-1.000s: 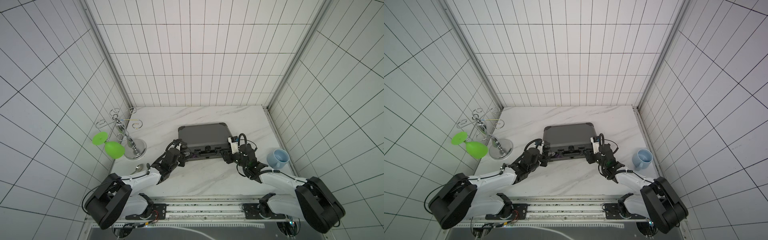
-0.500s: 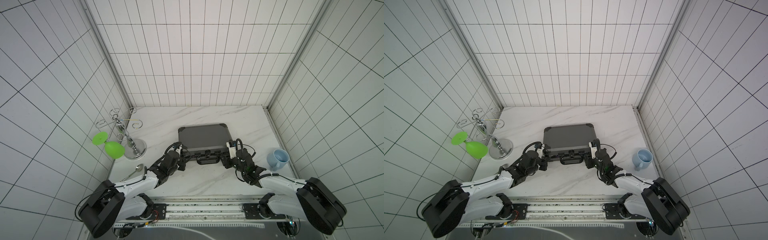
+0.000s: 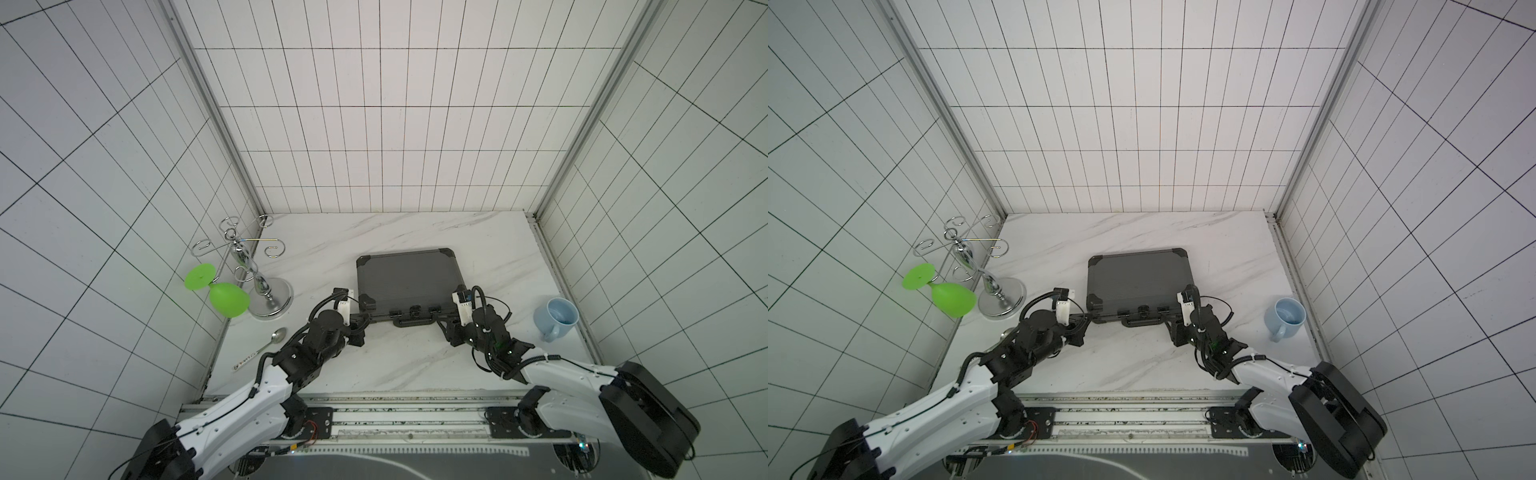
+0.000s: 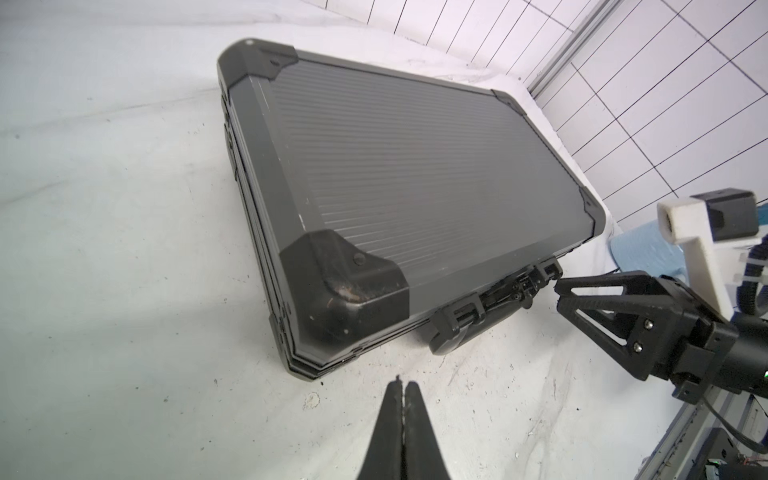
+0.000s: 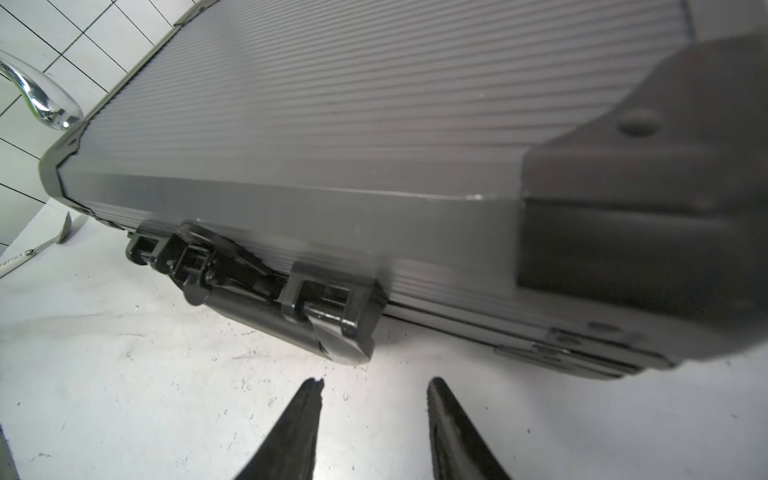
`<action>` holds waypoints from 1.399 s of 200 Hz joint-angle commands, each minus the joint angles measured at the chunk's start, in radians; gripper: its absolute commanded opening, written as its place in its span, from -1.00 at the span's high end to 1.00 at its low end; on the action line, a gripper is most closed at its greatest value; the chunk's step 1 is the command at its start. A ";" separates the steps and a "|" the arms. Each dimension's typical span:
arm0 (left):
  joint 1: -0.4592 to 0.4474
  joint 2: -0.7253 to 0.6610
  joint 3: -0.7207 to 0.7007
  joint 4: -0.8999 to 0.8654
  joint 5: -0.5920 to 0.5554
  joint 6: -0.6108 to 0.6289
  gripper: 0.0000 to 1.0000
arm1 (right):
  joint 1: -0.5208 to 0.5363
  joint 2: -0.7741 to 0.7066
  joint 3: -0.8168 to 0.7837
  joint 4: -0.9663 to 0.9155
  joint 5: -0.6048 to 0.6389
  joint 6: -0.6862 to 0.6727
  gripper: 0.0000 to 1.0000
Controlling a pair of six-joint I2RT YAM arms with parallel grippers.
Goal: Close the poker set cases
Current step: Close the lid of the poker set case, then adjust the poker set case at the center of the board.
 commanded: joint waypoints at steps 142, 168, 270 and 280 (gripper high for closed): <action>-0.006 0.661 0.490 -0.087 -0.180 0.098 -0.64 | -0.121 0.011 0.251 -0.314 0.165 0.048 -0.29; -0.006 0.730 0.514 -0.119 -0.203 0.091 -0.65 | -0.187 0.061 0.258 -0.270 0.121 0.045 -0.31; 0.004 0.859 0.410 0.016 -0.038 0.000 -0.65 | -0.309 0.284 0.401 -0.090 0.045 0.018 -0.32; 0.005 0.865 0.411 0.019 -0.037 0.000 -0.65 | -0.317 0.299 0.417 -0.083 0.037 0.015 -0.32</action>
